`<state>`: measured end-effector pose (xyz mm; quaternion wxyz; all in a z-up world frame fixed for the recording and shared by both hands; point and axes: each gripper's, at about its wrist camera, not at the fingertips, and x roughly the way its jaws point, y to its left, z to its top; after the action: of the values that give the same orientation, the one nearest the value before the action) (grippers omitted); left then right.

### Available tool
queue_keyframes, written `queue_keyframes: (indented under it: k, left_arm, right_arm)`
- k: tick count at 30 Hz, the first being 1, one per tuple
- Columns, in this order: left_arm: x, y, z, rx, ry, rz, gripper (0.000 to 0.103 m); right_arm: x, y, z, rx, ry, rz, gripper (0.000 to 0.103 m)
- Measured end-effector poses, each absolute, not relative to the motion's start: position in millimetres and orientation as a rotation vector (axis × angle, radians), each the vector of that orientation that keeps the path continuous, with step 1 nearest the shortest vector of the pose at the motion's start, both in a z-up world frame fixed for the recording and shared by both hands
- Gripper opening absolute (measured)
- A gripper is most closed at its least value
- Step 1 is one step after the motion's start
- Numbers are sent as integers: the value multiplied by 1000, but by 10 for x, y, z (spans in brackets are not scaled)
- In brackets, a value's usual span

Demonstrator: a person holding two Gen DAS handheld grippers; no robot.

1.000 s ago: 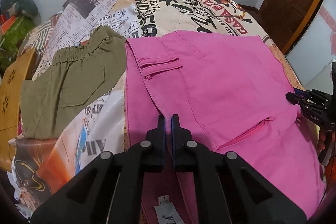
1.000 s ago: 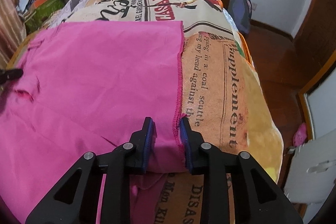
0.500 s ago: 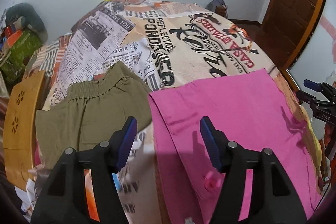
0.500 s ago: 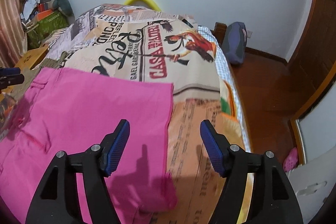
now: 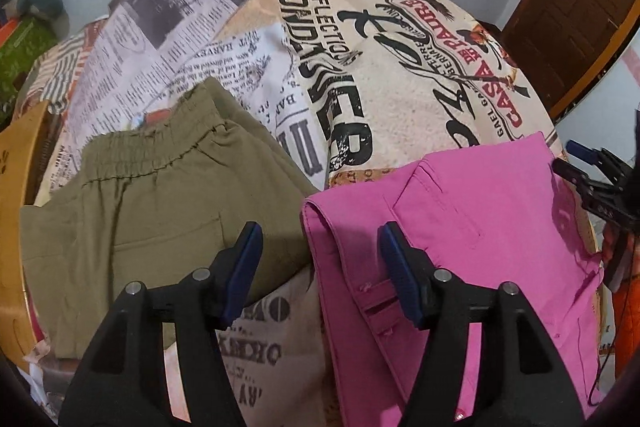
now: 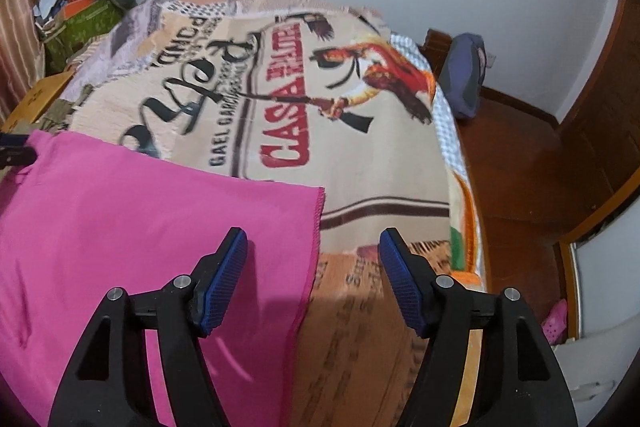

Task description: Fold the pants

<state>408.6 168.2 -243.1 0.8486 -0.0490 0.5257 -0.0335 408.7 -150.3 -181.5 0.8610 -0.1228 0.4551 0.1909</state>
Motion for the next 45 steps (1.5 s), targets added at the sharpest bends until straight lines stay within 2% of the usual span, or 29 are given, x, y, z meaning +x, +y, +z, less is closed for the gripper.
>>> queue_keyframes:
  k: [5, 7, 8, 9, 10, 11, 13, 15, 16, 21, 23, 25, 29, 30, 32, 34, 35, 38, 45]
  left_arm:
    - [4113, 1684, -2506, -119, 1106, -98, 59]
    - [4124, 1683, -2522, -147, 1109, -130, 44]
    - [4125, 1681, -2514, -157, 1104, -136, 40]
    - [4130, 1670, -2503, -164, 1099, -138, 32]
    - [4139, 1655, -2490, -164, 1098, -134, 28]
    - [4143, 1637, -2480, -153, 1093, -121, 27]
    - [4145, 1589, -2465, -123, 1085, -108, 21]
    - [4139, 1555, -2446, -100, 1079, -98, 18]
    - [4133, 1553, -2435, -92, 1076, -96, 16]
    - [4100, 1549, -2374, -69, 1071, -97, 14]
    - [4086, 1555, -2368, -62, 1074, -104, 14]
    - [4076, 1555, -2374, -57, 1075, -106, 14]
    - [4067, 1545, -2405, -50, 1074, -104, 14]
    - [4071, 1541, -2417, -47, 1075, -104, 14]
    - [4072, 1526, -2433, -42, 1074, -102, 14]
    - [4070, 1512, -2434, -32, 1070, -101, 14]
    - [4066, 1502, -2428, -21, 1066, -100, 14]
    - [4048, 1455, -2370, 12, 1038, -93, 9]
    - [4019, 1442, -1966, 47, 920, -85, 9]
  right_arm:
    - [4239, -1513, -1906, -235, 967, 409, 60]
    - [4256, -1487, -1922, -237, 967, 424, 55]
    - [4249, -1467, -1929, -254, 960, 428, 53]
    - [4238, -1445, -1939, -276, 954, 426, 49]
    - [4250, -1430, -1951, -287, 952, 422, 45]
    - [4247, -1419, -1949, -297, 948, 420, 41]
    - [4259, -1411, -1939, -312, 943, 409, 21]
    - [4270, -1422, -1923, -322, 941, 396, 9]
    - [4274, -1446, -1907, -311, 947, 402, 7]
    - [4297, -1503, -1846, -233, 983, 448, 6]
    - [4313, -1532, -1829, -183, 1007, 463, 13]
    - [4333, -1528, -1844, -156, 1023, 478, 36]
    - [4361, -1419, -1941, -219, 1021, 462, 38]
    - [4357, -1400, -1959, -222, 1019, 472, 38]
    - [4321, -1317, -1982, -249, 1000, 497, 27]
    - [4302, -1248, -1996, -267, 1008, 510, 9]
    - [4295, -1215, -1992, -270, 1014, 522, 7]
    - [4276, -1165, -1970, -291, 1001, 513, 5]
    - [4324, -1274, -1592, -217, 906, 494, 4]
